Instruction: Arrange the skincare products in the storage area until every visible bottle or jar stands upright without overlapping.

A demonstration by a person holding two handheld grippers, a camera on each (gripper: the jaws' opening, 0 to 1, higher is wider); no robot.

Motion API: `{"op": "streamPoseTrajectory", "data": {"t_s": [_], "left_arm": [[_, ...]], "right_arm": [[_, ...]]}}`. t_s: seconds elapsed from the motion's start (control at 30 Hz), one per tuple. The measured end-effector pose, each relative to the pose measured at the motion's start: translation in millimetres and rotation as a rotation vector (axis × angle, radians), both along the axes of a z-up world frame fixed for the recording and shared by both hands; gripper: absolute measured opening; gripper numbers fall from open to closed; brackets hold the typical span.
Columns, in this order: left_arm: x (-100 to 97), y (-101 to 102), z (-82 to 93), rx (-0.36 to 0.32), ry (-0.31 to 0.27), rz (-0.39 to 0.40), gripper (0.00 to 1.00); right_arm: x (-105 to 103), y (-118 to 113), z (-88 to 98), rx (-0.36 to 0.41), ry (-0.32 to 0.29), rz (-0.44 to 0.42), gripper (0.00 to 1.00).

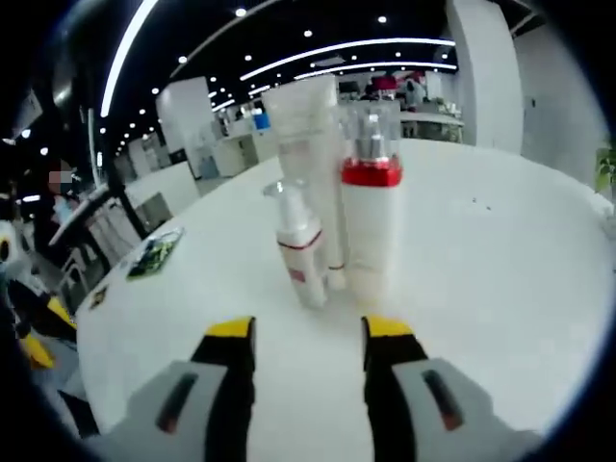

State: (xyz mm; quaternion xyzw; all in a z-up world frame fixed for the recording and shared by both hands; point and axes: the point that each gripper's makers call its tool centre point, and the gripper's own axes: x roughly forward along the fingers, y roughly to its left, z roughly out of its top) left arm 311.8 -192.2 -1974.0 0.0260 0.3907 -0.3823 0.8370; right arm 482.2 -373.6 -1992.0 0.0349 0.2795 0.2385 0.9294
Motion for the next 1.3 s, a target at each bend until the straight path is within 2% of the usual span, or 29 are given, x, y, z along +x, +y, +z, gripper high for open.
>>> {"op": "streamPoseTrajectory", "data": {"t_s": [0.03, 0.13, 0.17, 0.23, 0.27, 0.3, 0.37, 0.4, 0.53, 0.63, 0.8, 0.87, 0.93, 1.1, 1.2, 1.3], "left_arm": [[0.9, -2.1, -0.2, -0.006, 0.002, -0.002, 0.38], [6.0, -10.9, -0.6, -0.031, 0.008, -0.007, 0.38], [8.2, -14.8, -0.6, -0.041, 0.01, -0.006, 0.38], [12.1, -34.1, 1.3, -0.079, 0.02, -0.035, 0.38], [11.4, -40.7, 2.0, -0.09, 0.022, -0.054, 0.38], [10.7, -44.9, 2.0, -0.098, 0.025, -0.064, 0.38], [9.2, -49.6, 0.5, -0.105, 0.034, -0.079, 0.38], [6.3, -55.7, -1.7, -0.115, 0.044, -0.102, 0.38], [-2.5, -64.7, -4.7, -0.151, 0.081, -0.134, 0.38], [-10.1, -70.4, -4.8, -0.177, 0.105, -0.169, 0.38], [-14.3, -73.6, -14.6, -0.217, 0.132, -0.198, 0.38], [-14.2, -73.5, -16.2, -0.225, 0.136, -0.202, 0.38], [-13.4, -73.1, -16.8, -0.242, 0.137, -0.207, 0.38], [-10.1, -67.6, -15.4, -0.273, 0.128, -0.212, 0.38], [-9.9, -64.4, -14.3, -0.289, 0.132, -0.204, 0.38], [-10.7, -56.1, -17.1, -0.298, 0.136, -0.202, 0.38]], "right_arm": [[-8.9, -2.5, 3.4, 0.012, 0.012, 0.011, 0.46], [-20.1, -8.4, 12.4, -0.027, -0.037, 0.058, 0.46], [-22.4, -8.5, 12.9, -0.023, -0.034, 0.062, 0.46], [-27.0, -8.7, 13.8, -0.017, -0.028, 0.071, 0.46], [-54.3, -14.6, 15.7, -0.086, -0.035, 0.159, 0.46], [-64.3, -14.3, 13.5, -0.096, -0.011, 0.183, 0.45], [-72.0, -14.6, 11.3, -0.129, -0.005, 0.215, 0.43], [-84.8, -13.5, 6.0, -0.19, 0.008, 0.283, 0.42], [-113.8, -15.0, -11.2, -0.274, 0.118, 0.381, 0.43], [-133.2, -15.2, -15.0, -0.328, 0.178, 0.454, 0.4], [-149.7, -21.1, -33.4, -0.423, 0.282, 0.521, 0.39], [-151.1, -19.2, -35.9, -0.422, 0.295, 0.519, 0.38], [-155.8, -21.0, -42.2, -0.429, 0.341, 0.517, 0.39], [-160.2, -20.1, -53.1, -0.498, 0.383, 0.539, 0.38], [-159.1, -18.9, -54.9, -0.571, 0.374, 0.58, 0.35], [-161.0, -15.4, -57.9, -0.612, 0.384, 0.62, 0.33]]}}
